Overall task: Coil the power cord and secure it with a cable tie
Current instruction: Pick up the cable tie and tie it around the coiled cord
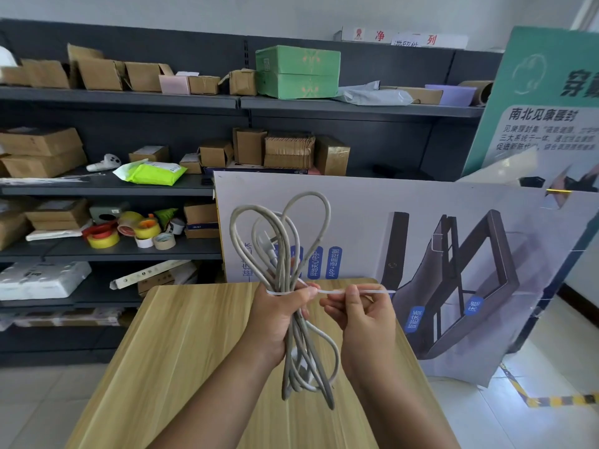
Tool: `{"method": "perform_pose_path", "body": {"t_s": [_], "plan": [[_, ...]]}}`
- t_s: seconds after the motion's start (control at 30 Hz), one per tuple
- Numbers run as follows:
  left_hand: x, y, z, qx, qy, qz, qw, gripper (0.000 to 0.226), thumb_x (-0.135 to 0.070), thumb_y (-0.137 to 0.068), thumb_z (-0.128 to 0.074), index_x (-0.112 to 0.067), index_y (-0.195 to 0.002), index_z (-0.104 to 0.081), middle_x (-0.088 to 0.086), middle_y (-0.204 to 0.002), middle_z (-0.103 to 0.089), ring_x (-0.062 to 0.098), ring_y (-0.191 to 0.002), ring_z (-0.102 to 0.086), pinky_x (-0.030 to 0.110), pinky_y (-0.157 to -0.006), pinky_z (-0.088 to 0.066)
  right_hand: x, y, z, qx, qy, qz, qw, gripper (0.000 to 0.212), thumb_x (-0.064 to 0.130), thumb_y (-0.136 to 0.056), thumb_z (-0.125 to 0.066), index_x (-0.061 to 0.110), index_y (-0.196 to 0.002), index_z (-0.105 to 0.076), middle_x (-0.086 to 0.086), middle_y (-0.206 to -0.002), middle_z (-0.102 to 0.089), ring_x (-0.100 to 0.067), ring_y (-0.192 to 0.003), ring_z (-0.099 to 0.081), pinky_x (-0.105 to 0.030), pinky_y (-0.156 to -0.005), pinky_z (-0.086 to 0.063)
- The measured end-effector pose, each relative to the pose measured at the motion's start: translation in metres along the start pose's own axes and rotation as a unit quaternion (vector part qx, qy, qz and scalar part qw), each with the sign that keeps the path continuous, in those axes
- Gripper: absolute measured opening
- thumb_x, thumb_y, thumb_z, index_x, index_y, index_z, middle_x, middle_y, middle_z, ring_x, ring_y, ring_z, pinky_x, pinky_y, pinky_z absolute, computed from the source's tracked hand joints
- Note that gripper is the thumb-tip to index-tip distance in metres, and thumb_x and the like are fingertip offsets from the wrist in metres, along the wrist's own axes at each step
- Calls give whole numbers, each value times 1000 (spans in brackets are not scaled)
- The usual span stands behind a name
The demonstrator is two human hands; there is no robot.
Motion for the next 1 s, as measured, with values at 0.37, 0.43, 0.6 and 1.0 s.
{"method": "perform_pose_path", "body": {"t_s": [0.37, 0.43, 0.6, 1.0], "plan": [[-10, -13, 8, -16, 68, -4, 998, 35, -1, -67, -68, -15, -98, -59, 13, -74, -57, 15, -41, -46, 27, -48, -43, 26, -20, 17, -45, 0, 64, 997, 13, 1, -100, -48, 3, -88, -52, -8, -59, -69, -21, -60, -71, -25, -61, -59], [-15, -13, 7, -3, 69, -13, 998, 31, -2, -69, -65, -15, -96, -58, 8, -69, -58, 14, -41, -45, 29, -50, -42, 29, -28, 22, -50, -5, 59, 997, 9, 1, -100, -48, 3, -92, -53, -9, -61, -70, -22, -61, -71, -28, -63, -61], [-24, -16, 7, -22, 69, -34, 997, 22, 10, -82, -57, -9, -92, -54, 11, -65, -47, 17, -43, -47, 31, -51, -48, 28, -37, 28, -55, -56, 25, 997, 16, 2, -99, -49, 7, -85, -53, -7, -58, -69, -20, -58, -70, -23, -60, -59], [-39, -33, 5, 44, 50, -41, 997, 20, 5, -87, -57, -4, -105, -60, 10, -74, -67, 24, -64, -66, 39, -69, -58, 23, -64, 22, 10, -80, -24, 996, 12, 13, -100, -52, 11, -88, -57, -7, -70, -72, -19, -64, -72, -29, -62, -59]]}}
Point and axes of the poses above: each hand's wrist, its own y-axis away from the middle knuckle, its own z-axis out of the back of the hand, x = y × z, the point moved 4 cm from there along -y, towards the middle knuckle
